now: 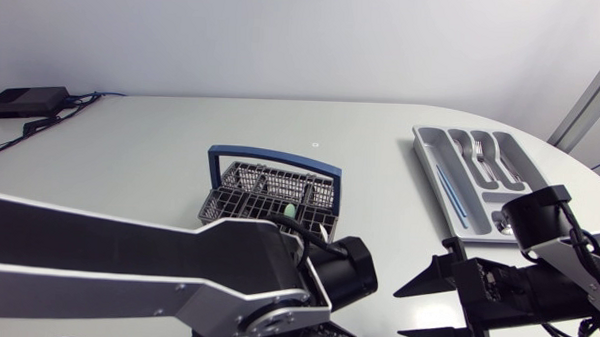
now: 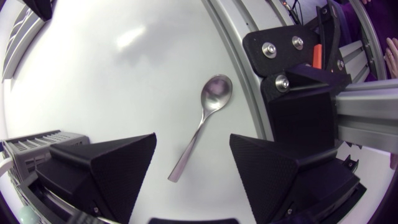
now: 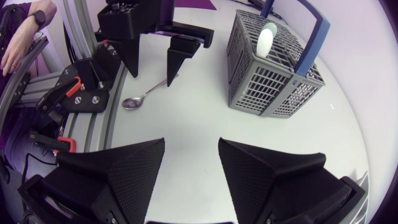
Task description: Unload the cutlery basket into the drawer organizer.
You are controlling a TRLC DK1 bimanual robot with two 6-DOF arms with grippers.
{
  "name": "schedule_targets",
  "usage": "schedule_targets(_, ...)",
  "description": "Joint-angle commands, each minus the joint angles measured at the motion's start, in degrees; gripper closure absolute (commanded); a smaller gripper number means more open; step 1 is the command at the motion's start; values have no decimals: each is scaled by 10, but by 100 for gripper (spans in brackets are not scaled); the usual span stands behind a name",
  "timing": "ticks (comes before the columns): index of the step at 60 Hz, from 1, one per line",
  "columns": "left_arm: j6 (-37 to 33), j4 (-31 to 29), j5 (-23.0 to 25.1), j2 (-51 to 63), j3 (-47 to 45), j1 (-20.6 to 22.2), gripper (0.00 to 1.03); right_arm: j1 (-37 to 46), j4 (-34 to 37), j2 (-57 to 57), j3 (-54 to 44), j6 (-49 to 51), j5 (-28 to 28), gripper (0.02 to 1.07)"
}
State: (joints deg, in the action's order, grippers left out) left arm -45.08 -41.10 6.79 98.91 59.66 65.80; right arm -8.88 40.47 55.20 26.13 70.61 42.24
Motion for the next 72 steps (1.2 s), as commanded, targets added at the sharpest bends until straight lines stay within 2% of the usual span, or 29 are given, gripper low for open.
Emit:
schedule_targets(1, -16, -9, 3, 22, 14, 1, 21, 0, 0, 9, -15, 14, 7, 43)
schedule_targets(6, -17, -9, 16, 30, 18, 1, 21, 1, -2, 11, -15, 15, 8, 43)
schedule_targets(8, -19, -8, 16, 32, 18, 1, 26, 1, -3, 11, -15, 15, 8, 43)
schedule_targets(9, -20, -8, 18, 34, 18, 1, 38, 1, -3, 11, -15, 15, 8, 43)
schedule_targets(11, -22, -6, 24, 35, 18, 0, 48, 1, -3, 12, -15, 15, 8, 43)
schedule_targets(12, -22, -6, 25, 35, 18, 0, 49, 1, -3, 13, -15, 15, 8, 43)
schedule_targets(13, -23, -6, 27, 35, 19, 0, 54, 1, -3, 13, -15, 16, 8, 43)
schedule_targets(14, -23, -6, 27, 35, 19, 0, 54, 1, -3, 13, -15, 16, 8, 43)
schedule_targets(15, -24, -2, 28, 37, 20, 0, 61, 3, -3, 14, -16, 18, 8, 43)
schedule_targets(17, -24, 2, 28, 37, 20, -1, 67, 3, -3, 16, -16, 19, 8, 43)
schedule_targets(19, -26, 8, 28, 38, 20, -1, 70, 4, -3, 19, -16, 21, 8, 43)
schedule_targets(46, -37, 34, 14, 55, 1, -6, 69, 10, -6, 38, -12, 29, 12, 43)
schedule_targets(72, -57, 15, 8, 56, -11, -5, 69, 12, -5, 40, -12, 31, 12, 43)
